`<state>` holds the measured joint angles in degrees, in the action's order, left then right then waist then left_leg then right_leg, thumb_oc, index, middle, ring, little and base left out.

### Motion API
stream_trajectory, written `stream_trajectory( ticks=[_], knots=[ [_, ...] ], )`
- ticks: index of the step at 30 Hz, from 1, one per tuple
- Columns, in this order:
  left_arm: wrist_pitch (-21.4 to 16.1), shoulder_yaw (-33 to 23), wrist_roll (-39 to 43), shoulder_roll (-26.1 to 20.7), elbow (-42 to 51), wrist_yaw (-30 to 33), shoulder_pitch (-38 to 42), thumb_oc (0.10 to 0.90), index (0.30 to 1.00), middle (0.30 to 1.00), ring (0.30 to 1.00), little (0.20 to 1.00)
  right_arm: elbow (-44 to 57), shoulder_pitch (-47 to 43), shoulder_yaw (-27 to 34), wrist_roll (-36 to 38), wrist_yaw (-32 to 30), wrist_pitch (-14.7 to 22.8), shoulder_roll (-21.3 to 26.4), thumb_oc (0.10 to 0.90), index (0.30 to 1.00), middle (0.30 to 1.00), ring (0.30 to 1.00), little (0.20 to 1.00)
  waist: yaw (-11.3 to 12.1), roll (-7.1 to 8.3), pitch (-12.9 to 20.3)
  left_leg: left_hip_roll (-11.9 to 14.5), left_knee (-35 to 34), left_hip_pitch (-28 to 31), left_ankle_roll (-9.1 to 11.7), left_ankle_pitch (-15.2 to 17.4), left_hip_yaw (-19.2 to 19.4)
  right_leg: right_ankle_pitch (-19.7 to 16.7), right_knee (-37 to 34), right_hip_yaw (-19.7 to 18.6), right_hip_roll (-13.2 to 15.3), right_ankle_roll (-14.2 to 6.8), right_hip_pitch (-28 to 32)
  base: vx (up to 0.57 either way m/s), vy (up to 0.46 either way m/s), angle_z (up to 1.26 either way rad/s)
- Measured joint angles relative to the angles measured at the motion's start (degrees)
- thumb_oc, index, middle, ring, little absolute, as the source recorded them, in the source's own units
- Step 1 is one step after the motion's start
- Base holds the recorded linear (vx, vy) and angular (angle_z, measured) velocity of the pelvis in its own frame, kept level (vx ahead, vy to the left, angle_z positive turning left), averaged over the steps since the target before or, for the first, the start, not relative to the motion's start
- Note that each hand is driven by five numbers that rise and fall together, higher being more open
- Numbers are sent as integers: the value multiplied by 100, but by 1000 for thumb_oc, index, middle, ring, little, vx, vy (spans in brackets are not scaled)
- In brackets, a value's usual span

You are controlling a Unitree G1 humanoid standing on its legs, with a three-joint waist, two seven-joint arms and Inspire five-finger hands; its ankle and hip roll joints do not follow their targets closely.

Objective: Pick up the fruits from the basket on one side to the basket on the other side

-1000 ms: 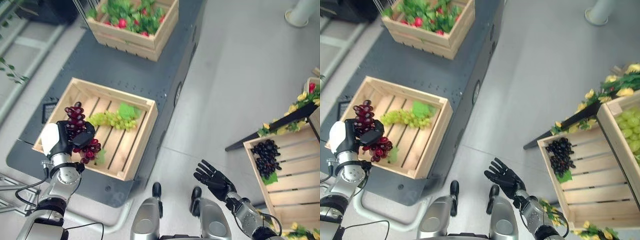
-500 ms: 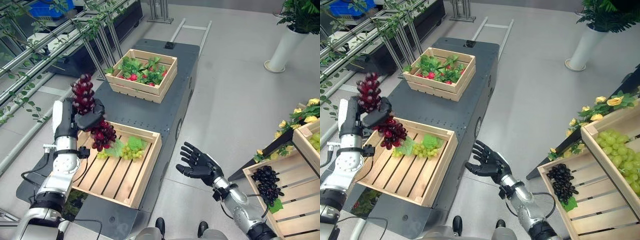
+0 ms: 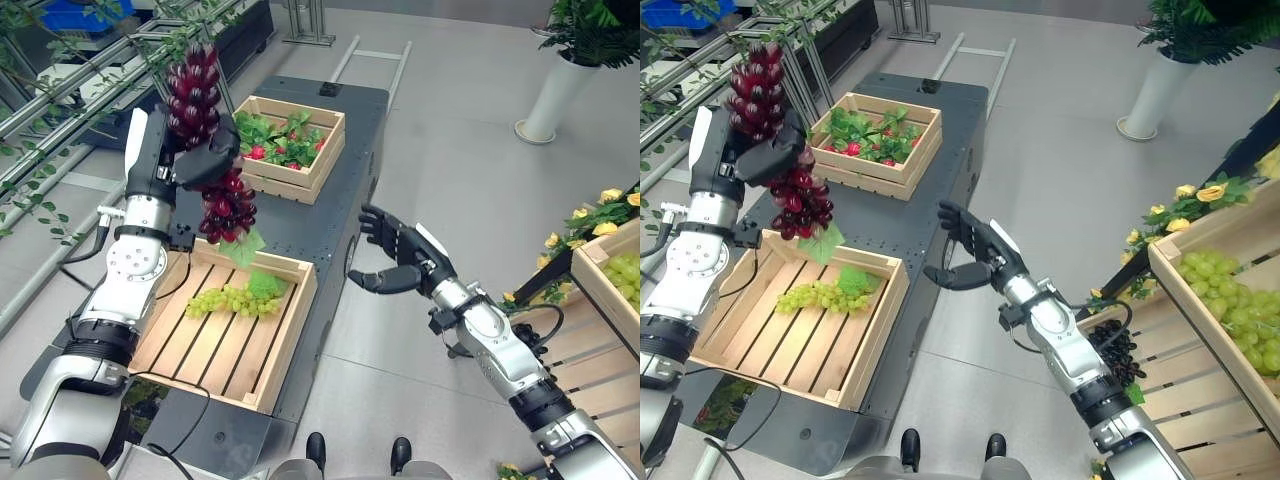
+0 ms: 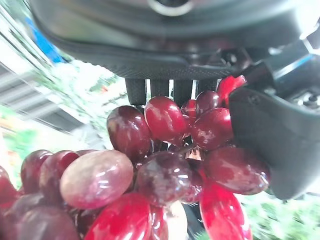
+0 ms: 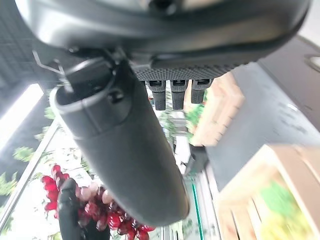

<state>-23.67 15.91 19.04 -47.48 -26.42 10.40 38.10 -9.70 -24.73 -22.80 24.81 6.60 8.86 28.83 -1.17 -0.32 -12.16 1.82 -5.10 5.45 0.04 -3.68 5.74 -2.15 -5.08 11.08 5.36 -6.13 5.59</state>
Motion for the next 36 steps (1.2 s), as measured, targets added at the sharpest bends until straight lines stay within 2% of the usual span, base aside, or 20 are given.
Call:
stream_trajectory(
  ticks=[2, 7, 13, 15, 20, 27, 36],
  knots=[
    [162, 262, 2, 0, 186, -30, 274, 400, 300, 300, 300, 300, 2, -268, -3, 4, -95, -172, 15, 800, 900, 900, 900, 900, -82, 3, 2, -3, 0, 10, 0, 0, 35, -6, 0, -35, -5, 2, -4, 16, -70, -7],
    [253, 617, 132, 31, 283, -196, 584, 400, 300, 300, 300, 300, 4, -535, -17, 46, -94, -547, -13, 800, 900, 900, 900, 900, -174, -2, 5, 7, 0, 71, 3, 3, 110, -27, 0, -151, -23, 20, -8, -2, -51, -13],
    [360, 830, 417, 401, 344, -307, 848, 400, 300, 300, 300, 300, 2, -669, -261, 109, -97, -894, -75, 800, 900, 900, 900, 900, -294, -6, 7, 16, -1, 115, 5, 4, 197, -63, 0, -263, -34, 28, -11, -4, -34, -9],
    [375, 911, 420, 508, 393, -362, 865, 400, 300, 300, 300, 300, 1, -750, -289, 273, -124, -989, -288, 800, 900, 900, 900, 900, -357, -8, 8, 18, -1, 137, 5, 5, 240, -81, 0, -306, -35, 28, -12, 0, -22, -10],
    [488, 1071, 427, 734, 567, -407, 867, 400, 300, 300, 300, 300, 1, -963, -295, 302, -460, -1106, -545, 800, 900, 900, 900, 900, -401, -13, 11, 18, -1, 164, 5, 5, 289, -115, -1, -380, -39, 26, -19, -8, -14, -8],
    [527, 1089, 430, 1109, 722, -542, 890, 400, 300, 300, 300, 300, -74, -1184, -295, 775, -868, -1158, -749, 800, 900, 900, 900, 900, -403, -19, 17, 18, -1, 169, 5, 5, 306, -153, 0, -449, -42, 24, -52, -15, -10, -5],
    [603, 1089, 654, 1262, 792, -809, 899, 400, 300, 300, 300, 300, -154, -1257, -296, 1174, -1144, -1248, -776, 800, 900, 900, 900, 900, -371, -18, 18, 18, -1, 168, 5, 5, 308, -155, 0, -452, -40, 23, -54, 0, 0, 0]
  ],
)
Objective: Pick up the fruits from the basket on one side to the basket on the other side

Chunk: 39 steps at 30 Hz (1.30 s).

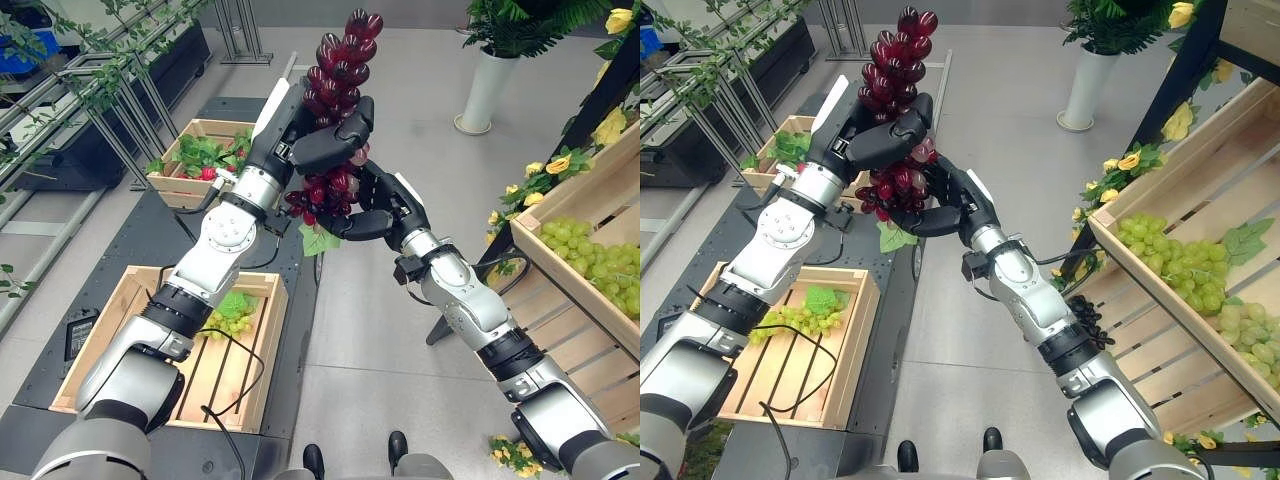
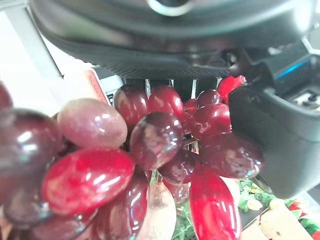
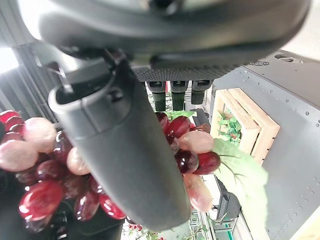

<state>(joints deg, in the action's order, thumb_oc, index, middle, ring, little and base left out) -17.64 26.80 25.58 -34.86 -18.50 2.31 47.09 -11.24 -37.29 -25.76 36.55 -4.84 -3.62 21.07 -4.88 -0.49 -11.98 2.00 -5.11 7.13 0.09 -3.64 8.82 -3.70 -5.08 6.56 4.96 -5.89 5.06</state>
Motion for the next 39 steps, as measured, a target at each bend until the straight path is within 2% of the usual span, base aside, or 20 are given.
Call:
stream_trajectory(
  ticks=[8, 10, 16, 17, 18, 19, 25, 26, 27, 28, 39],
  knots=[
    [87, 1, 218, 259, 130, -66, 0, 400, 300, 300, 300, 300, -371, -368, -22, 244, -21, -127, -109, 800, 900, 900, 900, 900, 75, 3, 4, 4, 0, -1, 0, 0, -6, -2, 0, 8, -1, 0, 0, 0, 0, 0],
    [122, 1, 458, 276, 284, -121, -1, 400, 300, 300, 300, 300, -549, -399, -22, 422, -29, -129, -138, 800, 900, 900, 900, 900, 130, 4, 5, 3, 0, -8, 0, 0, -19, -2, 0, 19, 0, 1, 0, 0, 0, 0],
    [163, 1, 455, 363, 779, -195, -1, 400, 300, 300, 300, 300, -706, -462, -21, 674, -82, -126, -248, 800, 900, 900, 900, 900, 272, 5, 5, 1, 0, -11, 0, 0, -29, -2, 0, 28, 0, 1, 2, 0, 0, 0],
    [168, 1, 455, 364, 807, -203, -1, 400, 300, 300, 300, 300, -706, -462, -21, 684, -85, -114, -285, 502, 453, 453, 453, 453, 282, 5, 6, 0, 0, -11, 0, -1, -32, -2, 0, 30, 1, 1, 3, 0, 0, 0],
    [173, 1, 455, 364, 809, -203, -1, 400, 300, 300, 300, 300, -706, -462, -21, 690, -85, -97, -311, 502, 453, 453, 453, 453, 282, 5, 6, -1, 0, -11, -1, -1, -32, -2, 0, 31, 1, 1, 3, 0, 0, 0],
    [196, 1, 455, 364, 808, -203, -1, 400, 300, 300, 300, 300, -706, -463, -21, 723, -85, -45, -362, 400, 300, 300, 300, 300, 288, 6, 6, -1, 0, -11, -1, -1, -34, -2, 0, 33, 3, 0, 4, 0, 0, 0],
    [212, 0, 446, 364, 801, -108, -1, 400, 300, 300, 300, 300, -704, -462, -21, 722, -84, 161, -449, 400, 300, 300, 300, 300, 281, 6, 6, -1, 0, -11, -1, -1, -36, -2, 0, 32, 2, 1, 4, 0, 0, 0],
    [212, 0, 446, 364, 790, -68, -1, 436, 354, 354, 354, 354, -705, -462, -21, 723, -84, 163, -449, 400, 300, 300, 300, 300, 280, 5, 6, -1, 0, -11, -1, -1, -36, -2, 0, 32, 2, 1, 4, 0, 0, 0],
    [212, 0, 445, 364, 781, -30, -1, 496, 444, 444, 444, 444, -705, -462, -21, 724, -84, 163, -450, 400, 300, 300, 300, 300, 282, 5, 6, -1, 1, -11, -1, -1, -36, -2, 0, 32, 2, 0, 4, 0, 0, 0],
    [211, 0, 442, 364, 743, 70, -1, 800, 900, 900, 900, 900, -706, -462, -21, 725, -84, 164, -450, 400, 300, 300, 300, 300, 280, 5, 6, 0, 1, -10, -1, -1, -35, -2, 0, 31, 2, 1, 4, 0, 0, 0],
    [215, -16, 199, 514, 126, 443, 1, 800, 900, 900, 900, 900, -878, -462, -19, 899, -213, 180, -455, 400, 300, 300, 300, 300, 250, 5, 33, 0, 1, -4, -1, -1, -7, -3, 0, 2, -4, 1, -7, 0, 0, 0]
  ],
)
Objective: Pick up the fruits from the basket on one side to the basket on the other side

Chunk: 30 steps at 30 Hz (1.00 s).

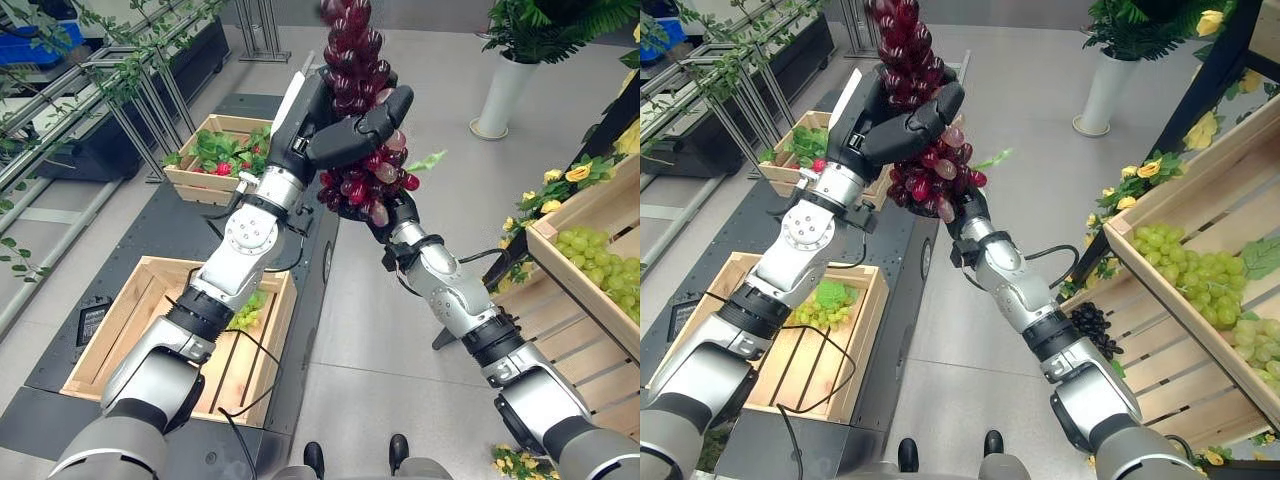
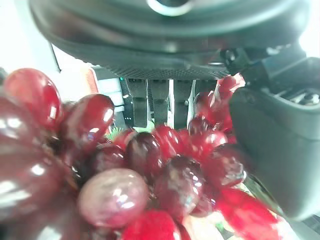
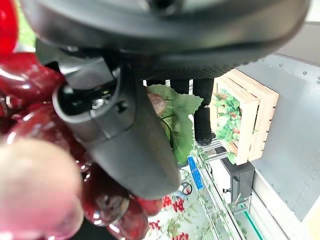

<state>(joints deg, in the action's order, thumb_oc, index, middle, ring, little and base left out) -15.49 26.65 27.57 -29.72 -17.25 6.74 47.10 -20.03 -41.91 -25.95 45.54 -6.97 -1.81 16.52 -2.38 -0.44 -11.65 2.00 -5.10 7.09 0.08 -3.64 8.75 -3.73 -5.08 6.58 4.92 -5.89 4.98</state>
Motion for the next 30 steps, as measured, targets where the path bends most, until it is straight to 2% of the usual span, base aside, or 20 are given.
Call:
stream_trajectory(
  ticks=[6, 12, 17, 21, 25, 30],
  knots=[
    [1, -16, -259, 9, -779, 400, -1, 800, 900, 900, 900, 900, -253, 7, 14, 1, -98, 0, 37, 400, 300, 300, 300, 300, -50, 6, 72, 7, 0, 11, 0, 1, 114, -31, 0, -130, -11, 4, -49, 0, 1, -9],
    [24, -87, -338, 40, -1561, 781, -2, 800, 900, 900, 900, 900, -449, 85, 43, 74, -97, 8, 35, 400, 300, 300, 300, 300, -261, 23, 85, 18, -1, 41, 1, 2, 204, -64, 0, -211, -24, 10, -63, -5, 13, -10],
    [155, -364, -410, 261, -2239, 923, -40, 800, 900, 900, 900, 900, -500, 547, 105, 90, -92, 27, 84, 400, 300, 300, 300, 300, -353, 70, 131, 55, -3, 67, 30, 29, 442, -147, 0, -483, -86, 26, -190, 20, 24, -27],
    [234, -706, -240, 279, -2441, 1119, -191, 800, 900, 900, 900, 900, -671, 904, 110, 87, -76, 27, 130, 400, 300, 300, 300, 300, -607, 106, 155, 68, -4, 79, 37, 40, 586, -187, 0, -621, -114, 31, -247, 9, 23, -20],
    [238, -750, -195, 355, -2515, 1312, -255, 800, 900, 900, 900, 900, -703, 1277, 180, 19, -49, 27, 381, 400, 300, 300, 300, 300, -672, 114, 160, 73, -6, 104, 47, 59, 619, -201, 0, -691, -126, 30, -271, -6, 19, -15],
    [249, -817, -200, 423, -2602, 1440, -475, 800, 900, 900, 900, 900, -834, 1624, 338, -56, 108, 27, 438, 400, 300, 300, 300, 300, -806, 132, 171, 93, -36, 139, 64, 86, 759, -216, -1, -815, -161, 36, -310, -6, 17, -15]
  ],
)
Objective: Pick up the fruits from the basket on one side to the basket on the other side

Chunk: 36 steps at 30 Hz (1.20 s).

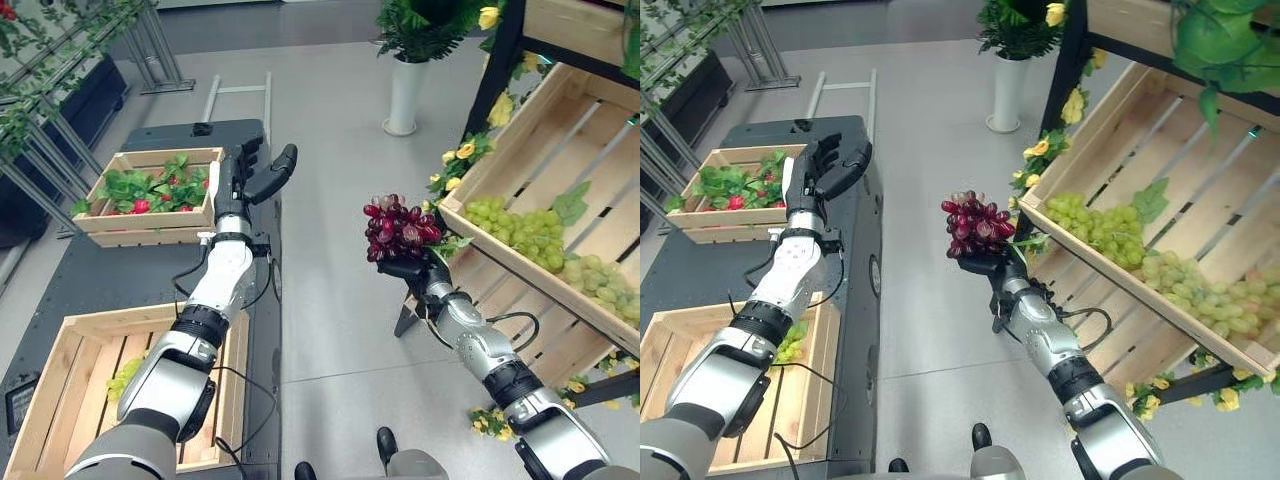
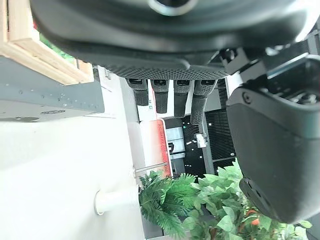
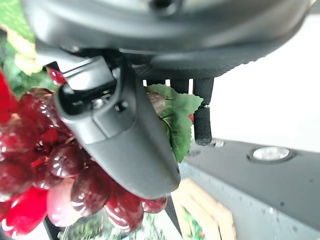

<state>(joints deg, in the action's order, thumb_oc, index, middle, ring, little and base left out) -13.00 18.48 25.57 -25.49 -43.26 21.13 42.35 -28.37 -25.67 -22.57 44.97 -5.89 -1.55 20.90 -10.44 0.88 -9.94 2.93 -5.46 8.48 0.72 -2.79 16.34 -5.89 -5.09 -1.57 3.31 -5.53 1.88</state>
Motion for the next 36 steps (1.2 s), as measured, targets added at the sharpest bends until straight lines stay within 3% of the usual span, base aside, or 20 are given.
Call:
stream_trajectory(
  ticks=[6, 10, 16, 19, 21, 24, 27, 29, 31, 36],
  knots=[
    [-12, -175, -7, 180, 14, 46, -592, 800, 900, 900, 900, 900, -93, 521, 28, -195, 353, -2, 95, 400, 300, 300, 300, 300, -60, 12, 9, 14, -6, 47, 23, 59, 21, -20, 1, -126, -37, 8, -29, 14, 12, -14],
    [-36, -197, -138, 398, 220, 101, -1424, 800, 900, 900, 900, 900, -123, 1115, 219, -277, 534, -1, 77, 400, 300, 300, 300, 300, -31, 39, 27, 14, -7, 62, 25, 94, 26, -20, 1, -126, -43, 10, -35, 17, 11, -4],
    [-77, -203, -124, 935, 319, 115, -2870, 800, 900, 900, 900, 900, -318, 1998, 447, -430, 607, 5, 13, 400, 300, 300, 300, 300, 72, 193, 99, 13, 17, 56, 20, 129, 89, -5, 7, -136, -39, 15, -72, 20, -2, -6],
    [-102, -59, -123, 979, 370, -68, -3125, 800, 900, 900, 900, 900, -298, 2233, 448, -438, 603, 188, -26, 400, 300, 300, 300, 300, 211, 303, 69, 21, 191, -282, 15, 132, 114, -1, 247, -119, -40, 28, -471, -207, -121, -6],
    [-102, 35, -126, 946, 396, -182, -3113, 800, 900, 900, 900, 900, -305, 2230, 447, -432, 598, 211, -65, 400, 300, 300, 300, 300, 231, 449, -44, 46, 514, -573, 10, 197, 75, 5, 432, -104, -34, 42, -680, -216, -112, 6],
    [-116, 129, -113, 860, 444, -218, -2722, 800, 900, 900, 900, 900, -564, 1802, 489, -328, 592, 733, -120, 400, 300, 300, 300, 300, 306, 660, -642, 243, 1898, -1400, 37, 740, -29, 216, 1076, 98, -47, 133, -1180, -198, -39, 6],
    [-122, 229, -98, 883, 442, -270, -2204, 800, 900, 900, 900, 900, -801, 1174, 983, 6, 540, 965, -102, 400, 300, 300, 300, 300, 283, 531, -1199, 399, 2812, -2193, -80, 1020, -223, 261, 1624, 232, -74, 137, -1714, -173, 4, 10],
    [-126, 344, -56, 850, 447, -351, -1897, 800, 900, 900, 900, 900, -901, 809, 1352, 350, 454, 1061, -96, 400, 300, 300, 300, 300, 363, 511, -1503, 453, 3245, -2570, -91, 1103, -261, 685, 2593, 329, -57, 265, -2256, -91, 20, 10],
    [-124, 387, -1, 856, 430, -417, -1815, 800, 900, 900, 900, 900, -1047, 376, 1565, 555, 252, 1129, -62, 400, 300, 300, 300, 300, 336, 427, -1814, 426, 3556, -2842, -75, 1145, -478, 763, 2746, 355, -92, 246, -2437, -74, 18, 8],
    [-118, 603, 31, 857, 426, -593, -1808, 800, 900, 900, 900, 900, -1138, 196, 1590, 764, 62, 1214, 201, 400, 300, 300, 300, 300, 345, 402, -1911, 406, 3965, -3283, -43, 1262, -682, 905, 3260, 389, -128, 325, -2882, -38, 16, 5]
  ],
)
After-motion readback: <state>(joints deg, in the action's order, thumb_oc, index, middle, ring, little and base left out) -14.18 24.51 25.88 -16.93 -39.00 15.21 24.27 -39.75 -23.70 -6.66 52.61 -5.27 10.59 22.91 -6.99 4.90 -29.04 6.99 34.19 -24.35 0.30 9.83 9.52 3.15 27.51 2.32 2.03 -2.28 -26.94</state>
